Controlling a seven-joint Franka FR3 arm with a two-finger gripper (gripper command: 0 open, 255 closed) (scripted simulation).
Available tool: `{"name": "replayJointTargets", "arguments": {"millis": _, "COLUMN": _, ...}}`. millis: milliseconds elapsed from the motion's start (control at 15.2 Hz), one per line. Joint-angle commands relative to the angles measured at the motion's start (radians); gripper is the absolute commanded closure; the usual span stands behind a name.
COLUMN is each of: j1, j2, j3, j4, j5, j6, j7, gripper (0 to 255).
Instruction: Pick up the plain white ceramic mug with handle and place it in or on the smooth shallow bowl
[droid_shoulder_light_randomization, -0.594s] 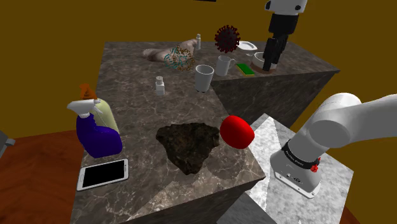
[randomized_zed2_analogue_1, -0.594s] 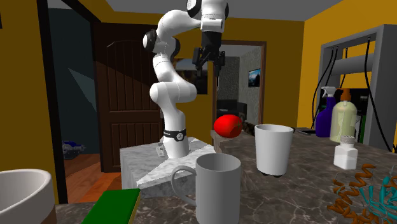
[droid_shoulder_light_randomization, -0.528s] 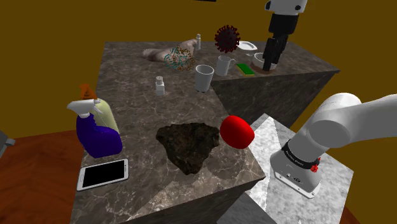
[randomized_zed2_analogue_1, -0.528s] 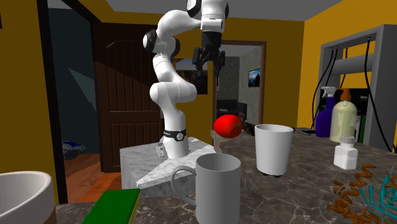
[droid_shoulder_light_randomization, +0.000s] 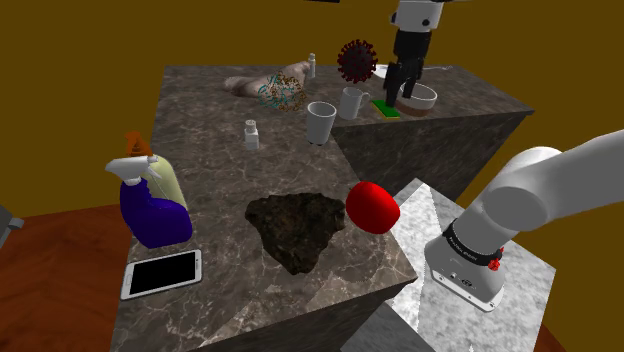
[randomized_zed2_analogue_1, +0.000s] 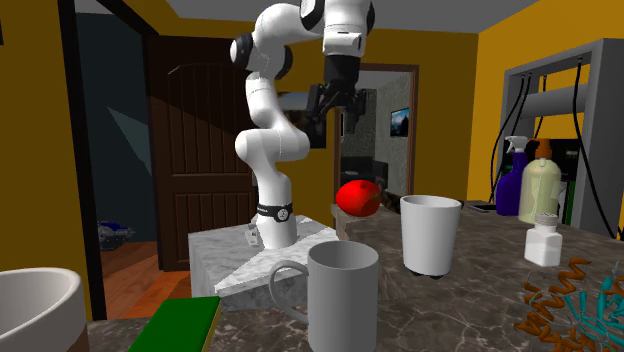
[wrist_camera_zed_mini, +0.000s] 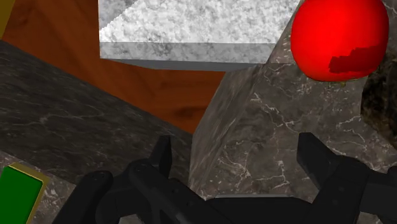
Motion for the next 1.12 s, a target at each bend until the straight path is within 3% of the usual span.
{"name": "replayJointTargets", "arguments": {"millis": 0, "j1": -0.010, "j2": 0.084, "j3": -0.005, "j4": 0.040, "j5": -0.007, "j6": 0.046, "j7": 0.006, "gripper": 0}}
{"name": "replayJointTargets", "arguments": {"millis": 528, "j1": -0.051, "j2": 0.378, "j3": -0.038, "j4": 0.210, "j5": -0.035, "j6": 0.171, "j7": 0.016, "gripper": 0}}
{"name": "replayJointTargets", "arguments": {"millis": 1056, "j1": -0.087, "j2": 0.674, "j3": -0.073, "j4": 0.455, "j5": -0.043, "j6": 0.224, "j7": 0.023, "gripper": 0}}
